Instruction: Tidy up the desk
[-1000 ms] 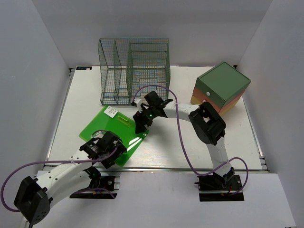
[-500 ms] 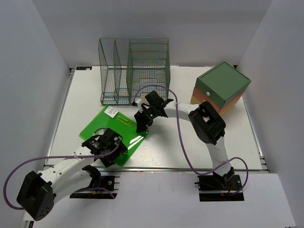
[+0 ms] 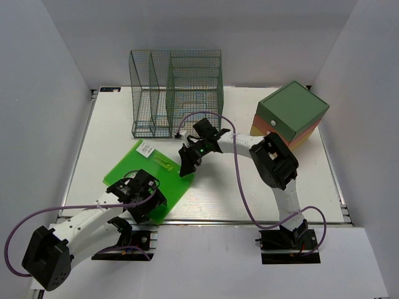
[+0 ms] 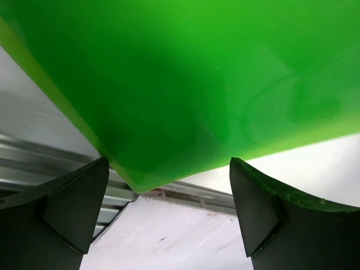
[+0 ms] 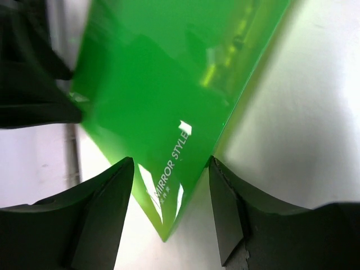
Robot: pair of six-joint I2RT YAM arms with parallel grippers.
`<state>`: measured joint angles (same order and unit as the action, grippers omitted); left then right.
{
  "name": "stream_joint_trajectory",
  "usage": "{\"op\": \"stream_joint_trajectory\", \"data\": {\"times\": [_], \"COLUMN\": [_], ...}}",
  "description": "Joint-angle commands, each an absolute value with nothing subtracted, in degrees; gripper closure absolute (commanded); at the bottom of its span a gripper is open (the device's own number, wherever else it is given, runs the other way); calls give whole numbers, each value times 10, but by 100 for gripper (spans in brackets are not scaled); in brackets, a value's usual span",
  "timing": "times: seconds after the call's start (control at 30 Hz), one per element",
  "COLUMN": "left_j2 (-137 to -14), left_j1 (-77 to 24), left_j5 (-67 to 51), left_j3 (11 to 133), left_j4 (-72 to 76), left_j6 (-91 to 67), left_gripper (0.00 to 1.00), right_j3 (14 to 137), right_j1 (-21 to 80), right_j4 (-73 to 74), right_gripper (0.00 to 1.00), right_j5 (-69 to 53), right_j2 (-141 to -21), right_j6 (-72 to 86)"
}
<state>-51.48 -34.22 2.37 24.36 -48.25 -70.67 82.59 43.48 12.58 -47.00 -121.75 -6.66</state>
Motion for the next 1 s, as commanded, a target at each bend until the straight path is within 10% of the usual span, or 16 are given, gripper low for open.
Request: {"op": "stream_joint_trajectory", "data": {"times": [0.0, 0.97], "left_j2": [-520, -530], "left_j1": [-337, -327], "left_j5": [51, 43], "left_j3": [204, 196], "left_j4": [-414, -391], "left_j6": [-706, -691], "left_gripper": [2, 2], "right_j3": [811, 811], "right_j1": [470, 498], "right_j4": [177, 180], "right_gripper": [40, 42], "right_j5": [-641, -537], "right_j2": [-1179, -1244], "right_j6": [-54, -7]}}
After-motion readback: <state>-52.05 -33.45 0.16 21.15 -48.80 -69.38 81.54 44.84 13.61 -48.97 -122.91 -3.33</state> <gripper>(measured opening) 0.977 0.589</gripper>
